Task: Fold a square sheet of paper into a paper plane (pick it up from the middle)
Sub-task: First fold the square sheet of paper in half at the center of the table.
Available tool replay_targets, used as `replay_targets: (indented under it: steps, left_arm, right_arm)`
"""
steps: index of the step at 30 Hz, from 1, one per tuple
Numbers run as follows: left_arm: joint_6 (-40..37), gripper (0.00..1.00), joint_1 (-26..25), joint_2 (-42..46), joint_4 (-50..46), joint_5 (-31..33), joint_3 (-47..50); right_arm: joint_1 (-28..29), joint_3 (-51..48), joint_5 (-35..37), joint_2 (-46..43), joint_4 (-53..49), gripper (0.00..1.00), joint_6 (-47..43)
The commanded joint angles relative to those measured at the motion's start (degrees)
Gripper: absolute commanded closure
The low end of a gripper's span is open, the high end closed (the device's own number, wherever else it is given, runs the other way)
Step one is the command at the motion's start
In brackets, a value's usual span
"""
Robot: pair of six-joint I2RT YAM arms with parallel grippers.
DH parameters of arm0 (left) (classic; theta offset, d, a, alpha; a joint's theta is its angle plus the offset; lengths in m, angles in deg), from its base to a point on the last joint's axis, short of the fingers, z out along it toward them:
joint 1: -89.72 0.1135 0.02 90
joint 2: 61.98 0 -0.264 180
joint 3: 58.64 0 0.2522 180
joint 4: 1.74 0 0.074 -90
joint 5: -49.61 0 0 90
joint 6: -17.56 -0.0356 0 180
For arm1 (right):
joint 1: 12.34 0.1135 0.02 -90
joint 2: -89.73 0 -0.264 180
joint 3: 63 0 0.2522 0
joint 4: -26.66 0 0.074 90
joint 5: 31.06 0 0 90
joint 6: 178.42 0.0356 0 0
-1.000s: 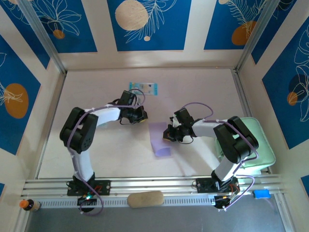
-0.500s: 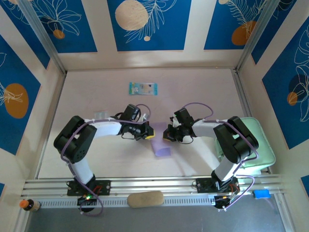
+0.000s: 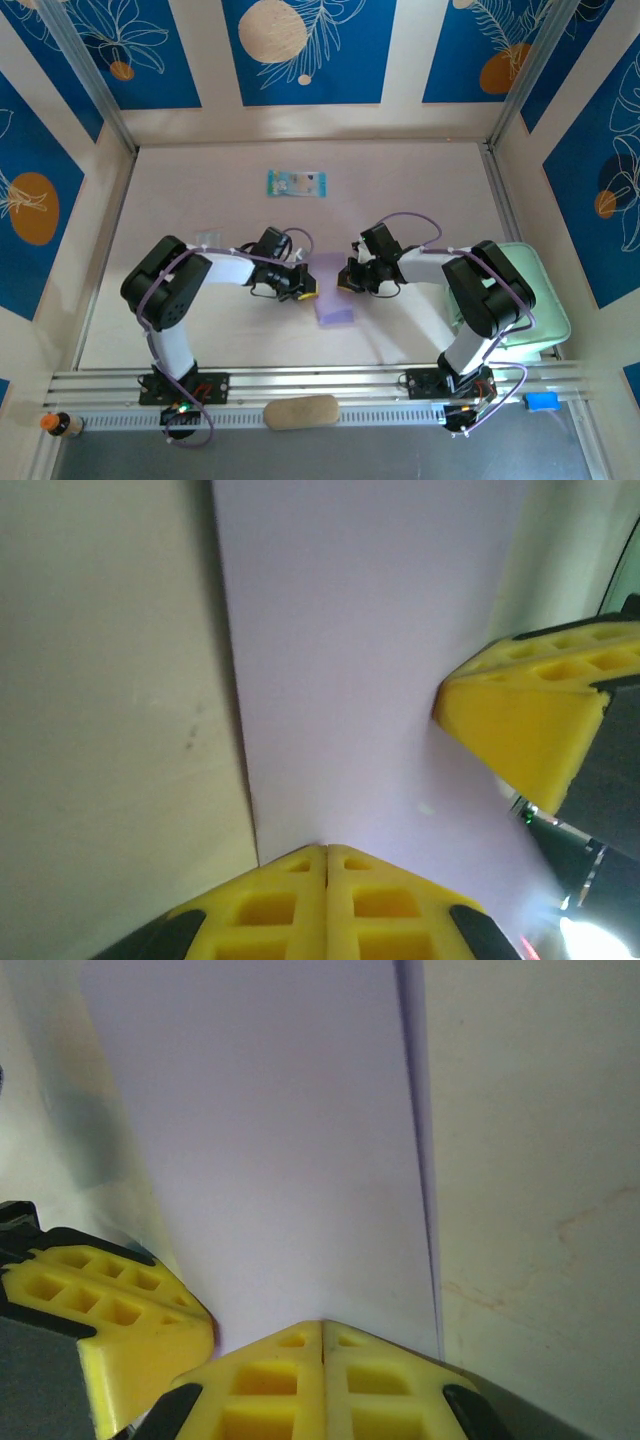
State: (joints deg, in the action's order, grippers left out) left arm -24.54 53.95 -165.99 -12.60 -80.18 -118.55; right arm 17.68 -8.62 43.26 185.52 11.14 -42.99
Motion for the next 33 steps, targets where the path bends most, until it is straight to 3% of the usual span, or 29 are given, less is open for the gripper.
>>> replay_targets:
  steps: [1, 7, 13, 20, 28, 33]
  left_arm:
    - [-6.1, 1.0, -0.4, -0.8, -8.4, 4.0, 0.6]
    - [-7.6, 1.0, -0.4, 2.5, -11.7, 5.5, -1.0]
    - [-0.4, 1.0, -0.9, 6.9, -5.8, 1.9, -2.6]
    - [3.6, 1.0, -2.9, 4.5, -1.0, -1.1, -3.4]
    - [1.7, 1.0, -3.4, 0.6, 1.0, -0.9, 0.9]
    - [-4.7, 1.0, -3.3, 0.4, -4.7, 2.6, 3.0]
  right_arm:
    - [0.8, -2.4, 2.6, 1.7, -6.0, 1.0, 0.1]
    - [0.7, -2.6, 2.8, 1.4, -6.1, 1.0, 0.1]
    - [0.7, -2.5, 2.9, 1.2, -6.2, 1.0, 0.1]
    - [0.7, -2.6, 2.9, 1.3, -6.1, 1.0, 0.1]
    - [0.7, -2.7, 2.9, 1.4, -6.0, 1.0, 0.1]
    - [0.7, -3.2, 4.1, 0.8, -6.1, 1.0, 0.5]
